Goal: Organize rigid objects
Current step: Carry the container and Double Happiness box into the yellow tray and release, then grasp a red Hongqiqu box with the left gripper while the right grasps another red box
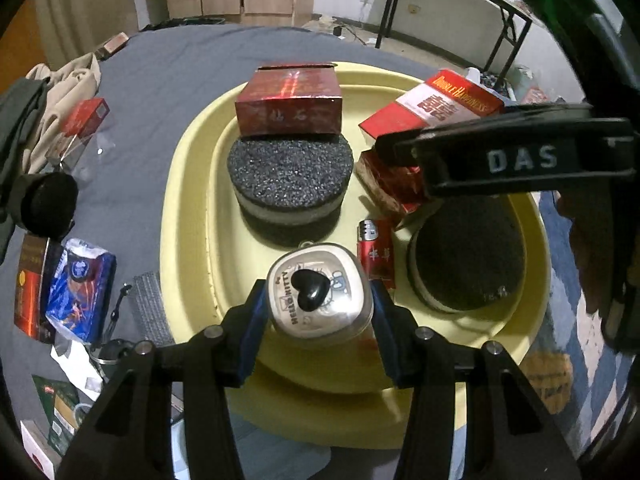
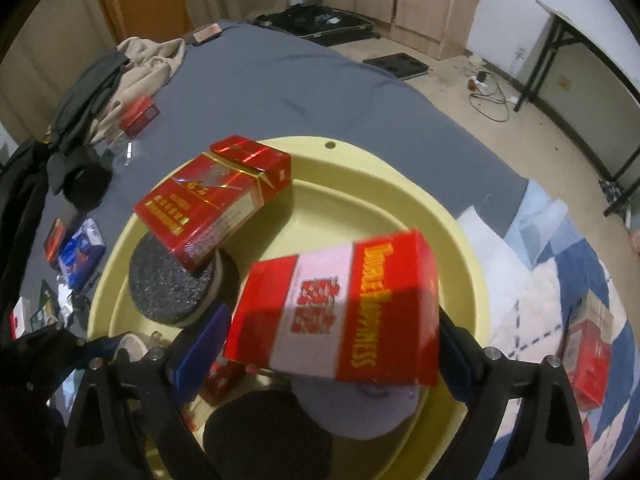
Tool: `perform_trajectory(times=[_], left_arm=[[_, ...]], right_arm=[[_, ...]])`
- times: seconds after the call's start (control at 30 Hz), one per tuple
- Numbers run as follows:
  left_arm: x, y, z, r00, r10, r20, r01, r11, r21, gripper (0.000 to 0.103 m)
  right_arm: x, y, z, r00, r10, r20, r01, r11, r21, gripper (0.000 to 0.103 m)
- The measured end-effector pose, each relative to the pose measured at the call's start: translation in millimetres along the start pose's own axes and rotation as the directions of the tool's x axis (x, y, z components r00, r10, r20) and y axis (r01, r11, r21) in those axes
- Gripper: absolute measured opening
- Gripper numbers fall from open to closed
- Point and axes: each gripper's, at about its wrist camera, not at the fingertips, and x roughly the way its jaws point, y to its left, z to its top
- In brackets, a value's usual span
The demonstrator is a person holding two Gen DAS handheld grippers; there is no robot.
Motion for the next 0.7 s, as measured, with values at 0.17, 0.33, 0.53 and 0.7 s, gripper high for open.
perform_trajectory(times=[0.17, 0.33, 0.53, 0.7], left_arm=[[-19.2, -5.8, -2.4, 0.998, -0.012, 0.064, 0.012, 1.000, -0.007, 0.100], [-43.1, -15.9, 2.4, 0.994, 0.000, 0.105, 0.004, 0.999, -0.032, 0.103], [-68.5, -63.2, 31.7, 0.986, -0.057, 0.155, 0.060, 0.998, -0.013, 0.103], [-58.8, -131.4, 67.6, 0.983, -0.110, 0.146, 0.106, 0.994, 0.036, 0.103]], right_arm=[[-36.0, -16.4, -15.9, 0.991, 0.042, 0.131, -0.059, 0.990, 0.126, 0.103], [-97.7, -58.3, -58.9, 0.962, -0.020, 0.274, -0.064, 0.954, 0.294, 0.103], [-154.0, -125.2, -164.5, 0.931, -0.214, 0.297, 0.029, 0.853, 0.521, 0.103], [-144.0, -159.5, -235.9, 0.938, -0.254, 0.237, 0.040, 0.757, 0.652, 0.103]])
